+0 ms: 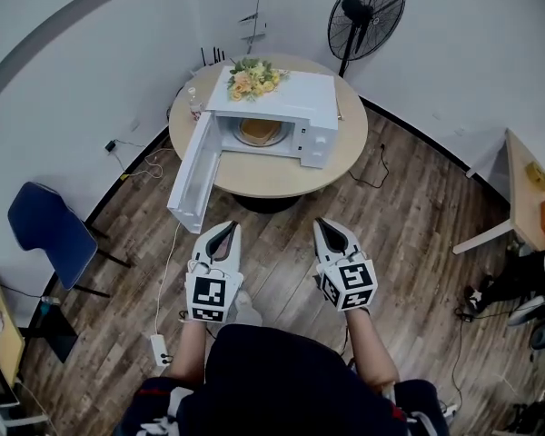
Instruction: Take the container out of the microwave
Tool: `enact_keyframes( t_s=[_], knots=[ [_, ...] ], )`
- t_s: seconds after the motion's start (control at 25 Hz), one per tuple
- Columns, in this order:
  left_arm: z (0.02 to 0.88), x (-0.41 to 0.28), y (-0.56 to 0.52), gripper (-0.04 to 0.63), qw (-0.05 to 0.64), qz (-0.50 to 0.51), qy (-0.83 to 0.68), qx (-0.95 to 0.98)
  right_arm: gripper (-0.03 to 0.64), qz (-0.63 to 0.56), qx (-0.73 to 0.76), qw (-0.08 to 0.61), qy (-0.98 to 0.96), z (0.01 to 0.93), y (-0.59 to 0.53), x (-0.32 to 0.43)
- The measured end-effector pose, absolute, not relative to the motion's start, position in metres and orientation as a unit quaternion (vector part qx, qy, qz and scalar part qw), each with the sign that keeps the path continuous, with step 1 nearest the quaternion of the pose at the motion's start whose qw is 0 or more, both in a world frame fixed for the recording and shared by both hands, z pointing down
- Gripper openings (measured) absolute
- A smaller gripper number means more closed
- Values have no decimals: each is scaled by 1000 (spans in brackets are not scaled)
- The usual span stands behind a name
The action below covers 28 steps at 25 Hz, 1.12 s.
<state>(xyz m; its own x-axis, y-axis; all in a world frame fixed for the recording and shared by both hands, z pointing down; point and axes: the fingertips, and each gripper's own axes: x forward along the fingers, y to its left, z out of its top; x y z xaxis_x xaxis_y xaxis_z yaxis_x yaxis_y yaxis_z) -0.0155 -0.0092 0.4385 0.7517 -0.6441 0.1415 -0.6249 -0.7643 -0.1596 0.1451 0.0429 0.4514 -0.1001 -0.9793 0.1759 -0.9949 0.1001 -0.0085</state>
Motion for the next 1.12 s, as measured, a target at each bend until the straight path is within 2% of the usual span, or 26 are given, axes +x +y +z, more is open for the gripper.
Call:
enact_keyframes(
  t_s=[0.52,1.12],
  knots=[
    [441,-23,-137,12,33,-85,307,-947,8,61,682,80,-725,449,-81,122],
    [466,6,-195,12,23,-105,270,-957,7,68,685,99,-718,468,-154,132]
  ],
)
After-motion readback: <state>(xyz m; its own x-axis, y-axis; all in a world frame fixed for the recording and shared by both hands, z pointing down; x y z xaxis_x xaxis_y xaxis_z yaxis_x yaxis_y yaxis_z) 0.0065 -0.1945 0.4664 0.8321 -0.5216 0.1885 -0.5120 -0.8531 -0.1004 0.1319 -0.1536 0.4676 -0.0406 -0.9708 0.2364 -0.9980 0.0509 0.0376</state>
